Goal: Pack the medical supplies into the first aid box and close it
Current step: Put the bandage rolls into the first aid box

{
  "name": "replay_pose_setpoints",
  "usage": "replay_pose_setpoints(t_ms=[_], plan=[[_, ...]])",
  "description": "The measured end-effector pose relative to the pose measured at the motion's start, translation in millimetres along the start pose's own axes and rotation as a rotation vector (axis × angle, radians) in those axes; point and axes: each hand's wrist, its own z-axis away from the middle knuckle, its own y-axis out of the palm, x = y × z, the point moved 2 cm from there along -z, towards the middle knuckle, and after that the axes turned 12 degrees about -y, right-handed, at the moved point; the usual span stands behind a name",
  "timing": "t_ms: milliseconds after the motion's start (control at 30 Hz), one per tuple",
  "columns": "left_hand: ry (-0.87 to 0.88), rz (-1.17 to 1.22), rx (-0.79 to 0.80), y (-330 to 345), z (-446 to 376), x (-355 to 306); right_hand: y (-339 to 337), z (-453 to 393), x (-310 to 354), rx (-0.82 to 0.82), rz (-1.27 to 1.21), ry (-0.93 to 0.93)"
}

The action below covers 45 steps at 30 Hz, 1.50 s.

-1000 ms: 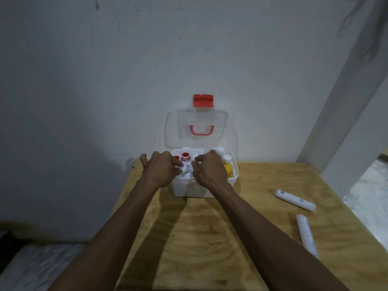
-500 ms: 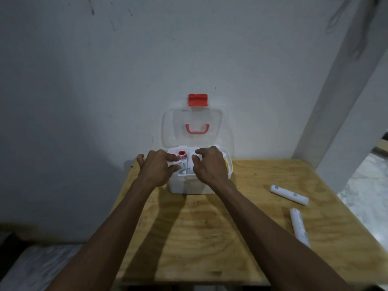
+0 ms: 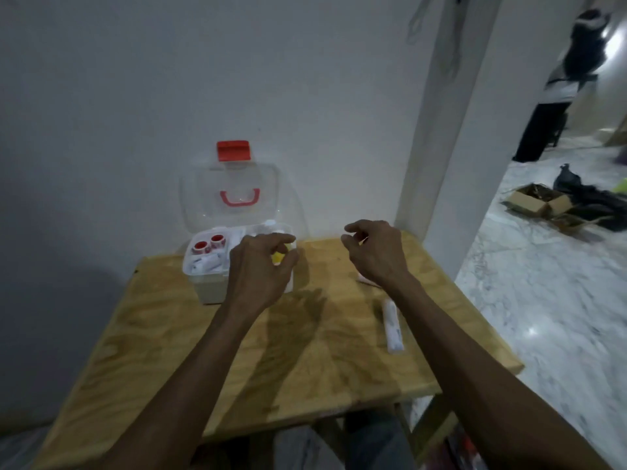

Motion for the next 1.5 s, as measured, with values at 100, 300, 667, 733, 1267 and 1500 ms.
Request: replay_pose_setpoints(t_ms=[100,300,667,733,1267,1500], plan=[[-0.04,-0.017,0.142,43.2,11.9,-12.4,-19.7,7.0,-37.7,0.064,0.024,0.035],[-0.113,-0.175,0.386,120.8,39.5,-28.8,-15.6,8.6,-91.7,0.3,0.103,0.039],[-0.183,-0.33,0.535,174.8,46.1,-37.7,16.0,-9.5,-110.5,0.548,0.102,-0.024],[-0.187,-0.328,0.547,177.5,43.6,-38.9,22.1,-12.6,-111.5,0.573,0.105,-0.035],[-0.263,-0.148,0.485,149.6,26.0,-24.1,9.7,-8.0,-112.5,0.374,-0.065,-0.101],[-0.188,0.077,0.285,109.6,27.6,-20.7,-0.6,5.2,-94.6,0.1,-0.235,-0.07]])
